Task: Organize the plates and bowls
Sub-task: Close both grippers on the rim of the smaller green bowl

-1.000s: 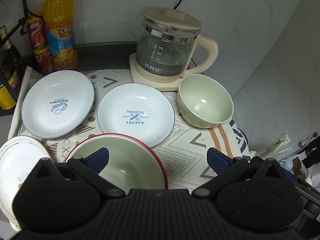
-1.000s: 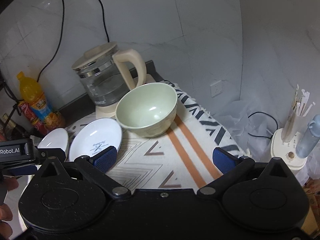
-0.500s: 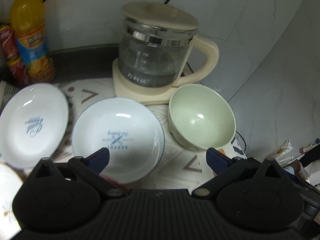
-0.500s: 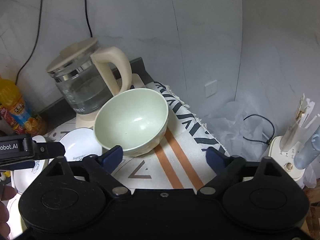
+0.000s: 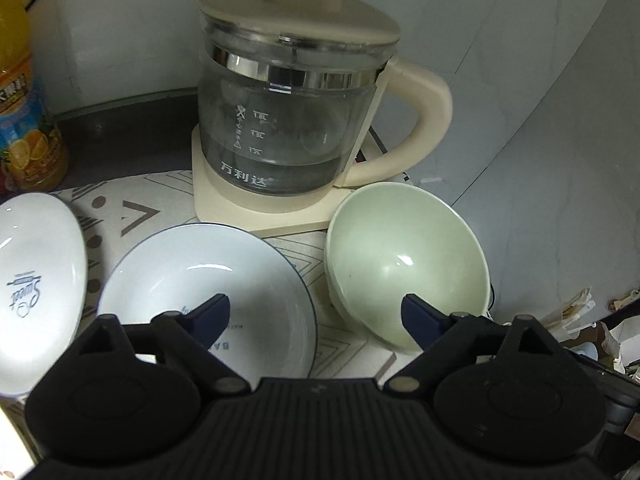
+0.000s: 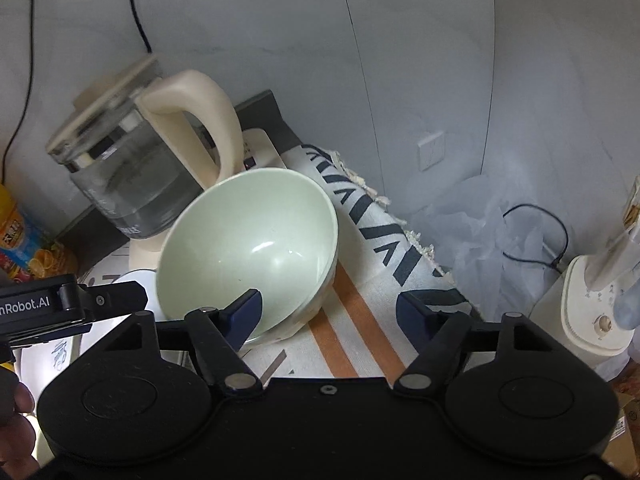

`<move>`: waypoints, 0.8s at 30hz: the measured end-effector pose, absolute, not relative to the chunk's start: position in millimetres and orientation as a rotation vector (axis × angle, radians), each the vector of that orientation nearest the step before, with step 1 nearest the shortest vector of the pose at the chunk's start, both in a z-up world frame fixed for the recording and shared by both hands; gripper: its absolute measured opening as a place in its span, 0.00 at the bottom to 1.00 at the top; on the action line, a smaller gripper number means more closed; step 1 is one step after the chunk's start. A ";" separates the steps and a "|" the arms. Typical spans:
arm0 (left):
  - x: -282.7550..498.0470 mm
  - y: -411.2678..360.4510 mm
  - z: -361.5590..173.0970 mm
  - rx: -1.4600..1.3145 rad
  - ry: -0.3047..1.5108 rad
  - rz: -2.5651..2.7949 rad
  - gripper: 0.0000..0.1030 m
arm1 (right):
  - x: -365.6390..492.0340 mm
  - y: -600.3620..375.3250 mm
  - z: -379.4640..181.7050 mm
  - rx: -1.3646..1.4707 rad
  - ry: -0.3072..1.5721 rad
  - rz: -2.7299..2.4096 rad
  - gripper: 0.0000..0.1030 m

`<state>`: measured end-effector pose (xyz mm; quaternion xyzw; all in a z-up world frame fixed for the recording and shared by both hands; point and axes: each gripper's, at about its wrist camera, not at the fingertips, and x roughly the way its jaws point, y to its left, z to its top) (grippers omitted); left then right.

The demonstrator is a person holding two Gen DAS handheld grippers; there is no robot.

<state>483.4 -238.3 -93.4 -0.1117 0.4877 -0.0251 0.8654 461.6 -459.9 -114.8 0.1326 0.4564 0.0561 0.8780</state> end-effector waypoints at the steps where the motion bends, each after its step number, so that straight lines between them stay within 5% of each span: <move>1: 486.5 -238.4 -95.9 -0.237 1.028 -0.053 0.85 | 464.3 -459.5 -117.4 0.278 0.958 0.116 0.65; 13: 513.8 -245.8 -126.4 -0.238 1.102 -0.084 0.43 | 485.6 -451.1 -140.0 0.287 1.023 0.128 0.49; 17: 516.2 -248.6 -131.3 -0.236 1.102 -0.086 0.34 | 489.0 -443.6 -139.4 0.264 1.016 0.179 0.26; 20: 518.0 -253.7 -132.2 -0.233 1.104 -0.110 0.17 | 489.1 -438.6 -134.1 0.220 1.010 0.176 0.24; 24: 515.9 -258.9 -128.3 -0.226 1.089 -0.114 0.15 | 484.8 -445.4 -126.6 0.232 0.989 0.168 0.24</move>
